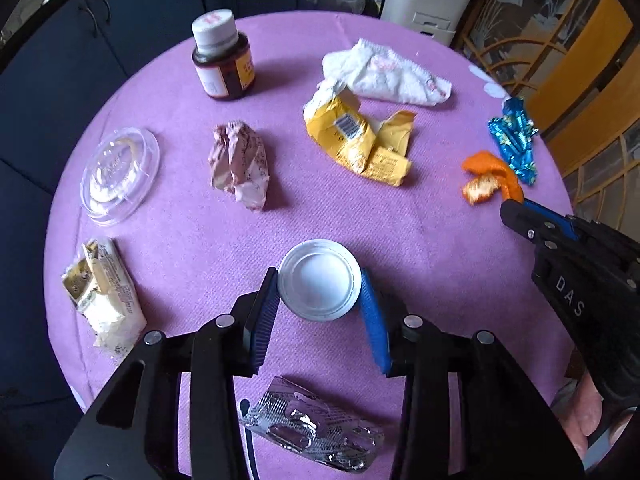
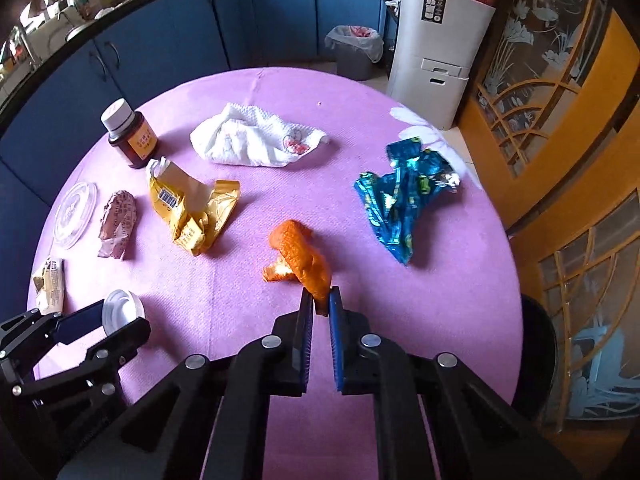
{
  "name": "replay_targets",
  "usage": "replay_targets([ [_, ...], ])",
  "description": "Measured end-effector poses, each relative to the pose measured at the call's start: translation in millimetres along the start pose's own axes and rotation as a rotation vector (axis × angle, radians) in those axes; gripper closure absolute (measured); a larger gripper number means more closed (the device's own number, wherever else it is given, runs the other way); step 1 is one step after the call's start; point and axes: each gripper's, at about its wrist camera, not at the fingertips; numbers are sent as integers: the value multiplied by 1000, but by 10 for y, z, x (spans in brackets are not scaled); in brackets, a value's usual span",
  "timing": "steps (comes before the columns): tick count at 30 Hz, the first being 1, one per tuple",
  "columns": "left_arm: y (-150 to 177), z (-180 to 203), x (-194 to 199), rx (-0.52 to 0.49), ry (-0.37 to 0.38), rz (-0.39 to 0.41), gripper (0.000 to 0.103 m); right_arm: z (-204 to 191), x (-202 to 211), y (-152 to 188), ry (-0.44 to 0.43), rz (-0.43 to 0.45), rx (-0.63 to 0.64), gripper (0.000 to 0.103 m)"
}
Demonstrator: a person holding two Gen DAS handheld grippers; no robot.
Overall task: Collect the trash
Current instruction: 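Grasp the orange crumpled wrapper with the right tool while the left tool grasps the white lid, then carry both items to the black bin and open both tools over it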
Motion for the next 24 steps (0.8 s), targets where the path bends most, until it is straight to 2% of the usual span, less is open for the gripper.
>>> replay_targets([
  [8,-96,262,272,-65,14,72,62,249,284,-2,20,50,-54,94],
  [24,-247,1421,405,-234,89,130,62,1168,782,235,146,110,-195,94],
])
Point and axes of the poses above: each gripper's, at about its wrist camera, not at the fingertips, and x roughly against the way its jaws point, z to its right, y to its underside, and after that the axes turned 15 degrees about z, right-handed
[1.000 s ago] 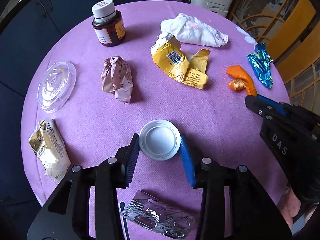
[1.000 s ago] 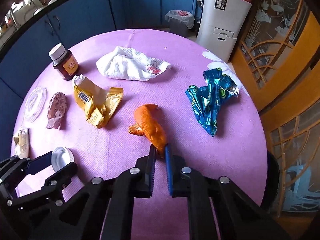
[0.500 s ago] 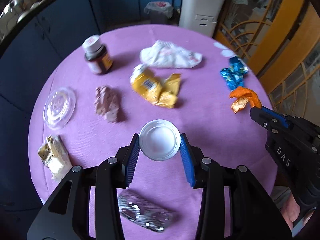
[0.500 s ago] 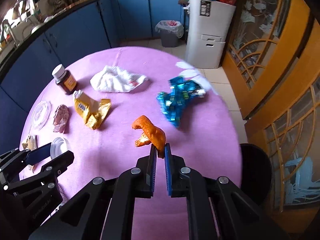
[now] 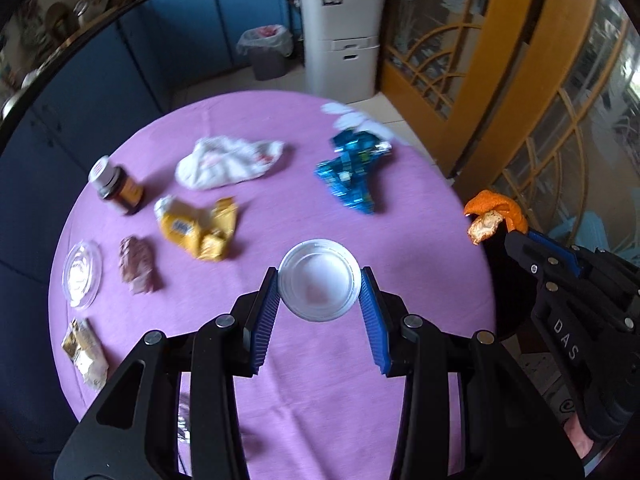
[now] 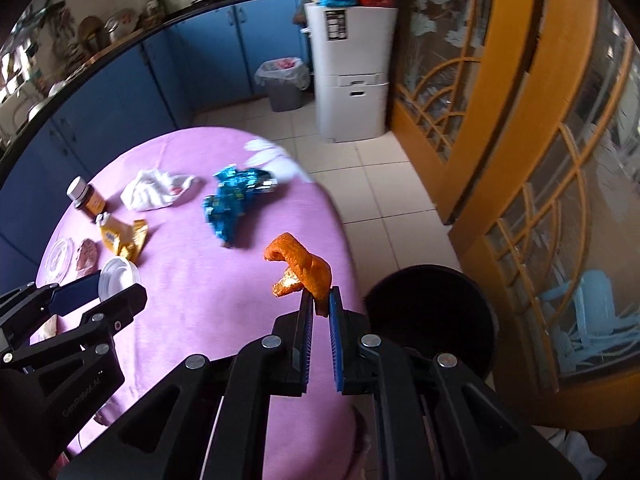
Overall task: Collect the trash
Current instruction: 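Carry both items to the black bin and open both tools over it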
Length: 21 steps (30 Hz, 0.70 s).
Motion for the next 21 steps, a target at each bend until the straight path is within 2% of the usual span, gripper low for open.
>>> replay_targets([
  [12,-167,722,-74,-116,41,19,62,692,107,66,77,9,-106,94],
  [21,-275,1186,-149,-185,71,32,62,1045,93,135,106,3,-160,94],
])
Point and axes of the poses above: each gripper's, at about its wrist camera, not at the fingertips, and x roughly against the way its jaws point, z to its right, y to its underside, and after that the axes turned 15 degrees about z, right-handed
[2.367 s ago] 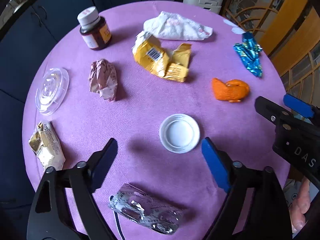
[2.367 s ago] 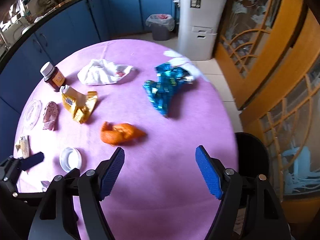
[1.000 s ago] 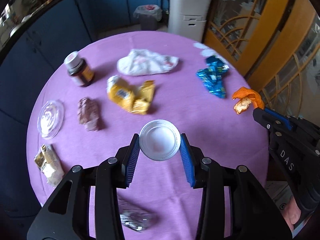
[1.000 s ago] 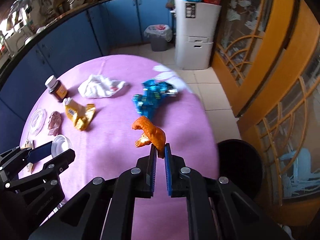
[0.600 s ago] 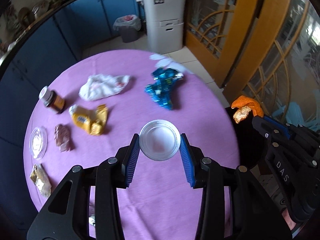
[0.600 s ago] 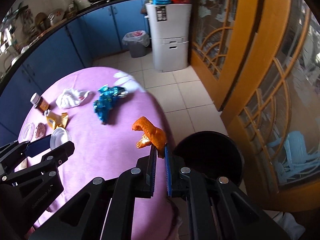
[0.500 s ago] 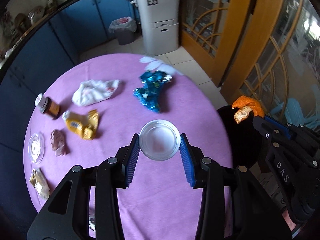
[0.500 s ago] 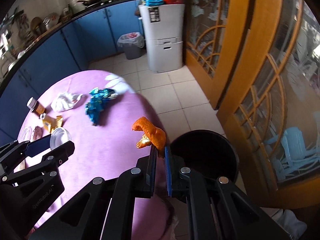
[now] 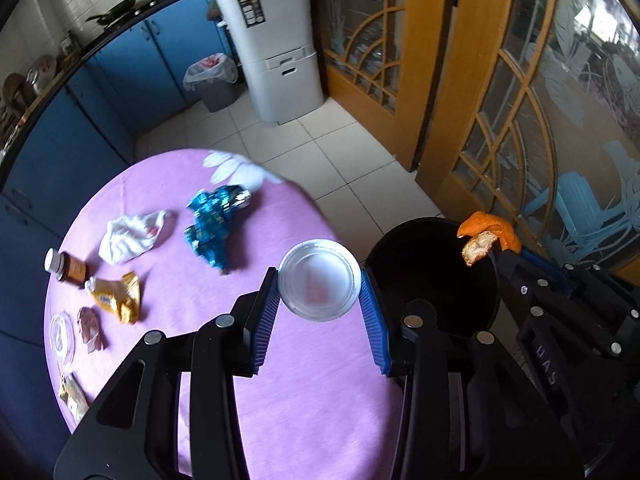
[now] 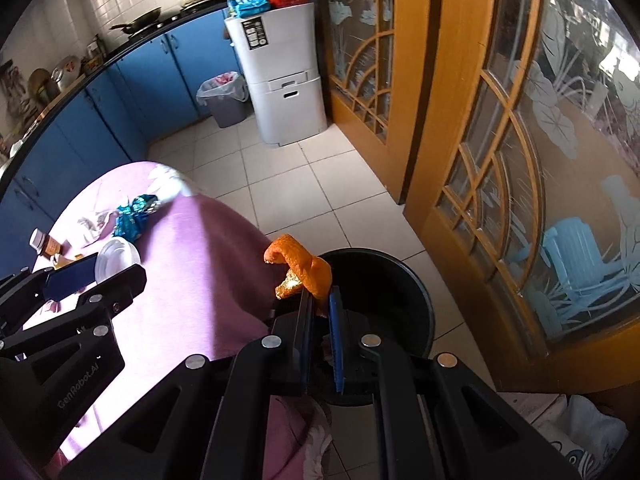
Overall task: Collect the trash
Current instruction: 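Carry both items to the black bin and open both tools over it, then move both open tools back over the table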
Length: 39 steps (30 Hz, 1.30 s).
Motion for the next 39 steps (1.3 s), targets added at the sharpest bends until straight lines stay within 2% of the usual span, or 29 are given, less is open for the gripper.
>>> replay_targets([
  [6,-88,182,-81,-24,5,1,61,135,-46,14,11,-3,-13,94],
  [25,-199,419,-211,-51,10,2,61,333,-118,48,60,6,-35,92],
  [36,-215,551,-217,-74,31,14,60,626,-123,68,161,-2,-99,92],
  [37,-218,564,-223,-74,37,12,58,653,-120,70,169,-2,-106,92],
  [39,-226,576,-225,-69,44,13,42,691,-118,71,171,-2,-116,92],
])
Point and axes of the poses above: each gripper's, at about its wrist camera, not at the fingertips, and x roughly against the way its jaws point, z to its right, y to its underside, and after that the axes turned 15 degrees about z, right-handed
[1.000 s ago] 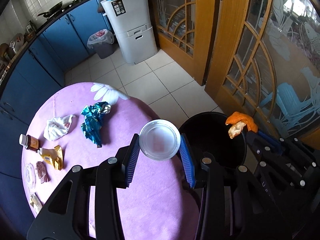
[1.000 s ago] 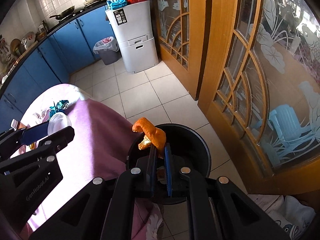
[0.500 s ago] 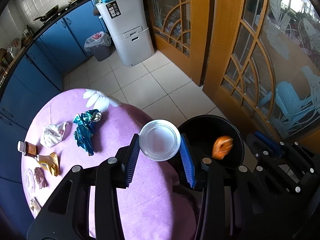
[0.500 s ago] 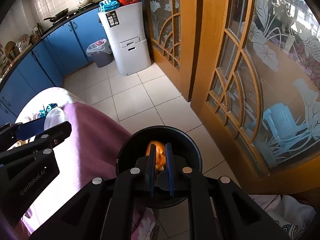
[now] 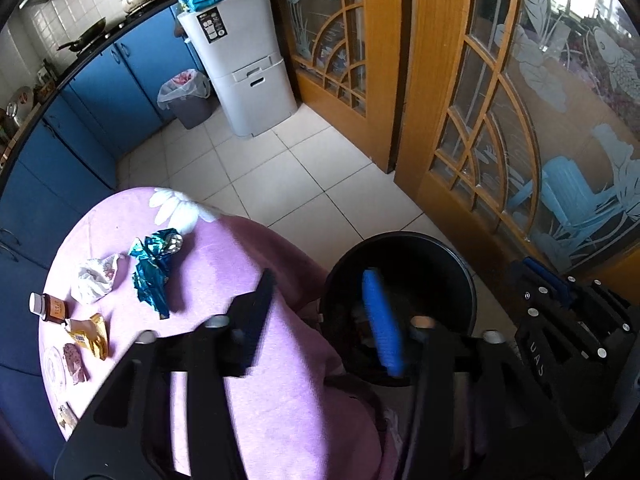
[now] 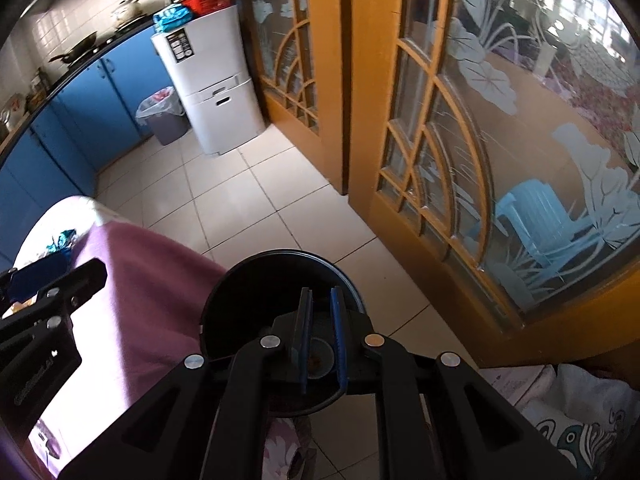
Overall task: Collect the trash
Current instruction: 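Move both open tools back over the table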
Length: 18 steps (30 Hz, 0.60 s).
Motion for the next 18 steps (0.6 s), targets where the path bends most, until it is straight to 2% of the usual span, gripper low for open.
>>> replay_targets([
  [1,1,-6,12,4,-3,8,29,9,1,2,-2,-1,-4,92],
  [2,-2,-10,31,7,-11,22,23,13,0,3,-4,-3,-7,92],
  [5,-7,-31,57,-6,-31,37,23,-29,-5,11,-22,-9,-5,92],
  [10,29,-316,136,40,-78,40,23,-296,16,20,-87,-21,29,92],
  [12,69,-559,209,76,-120,44,21,-476,44,22,-134,-25,56,92],
  [14,112,-771,284,110,-156,49,11,-654,81,28,-181,-25,73,92],
  [15,156,-941,346,137,-185,56,9,-726,95,32,-208,-28,78,92],
  [18,305,-1358,513,194,-251,64,8,-1002,134,58,-313,-57,78,92],
])
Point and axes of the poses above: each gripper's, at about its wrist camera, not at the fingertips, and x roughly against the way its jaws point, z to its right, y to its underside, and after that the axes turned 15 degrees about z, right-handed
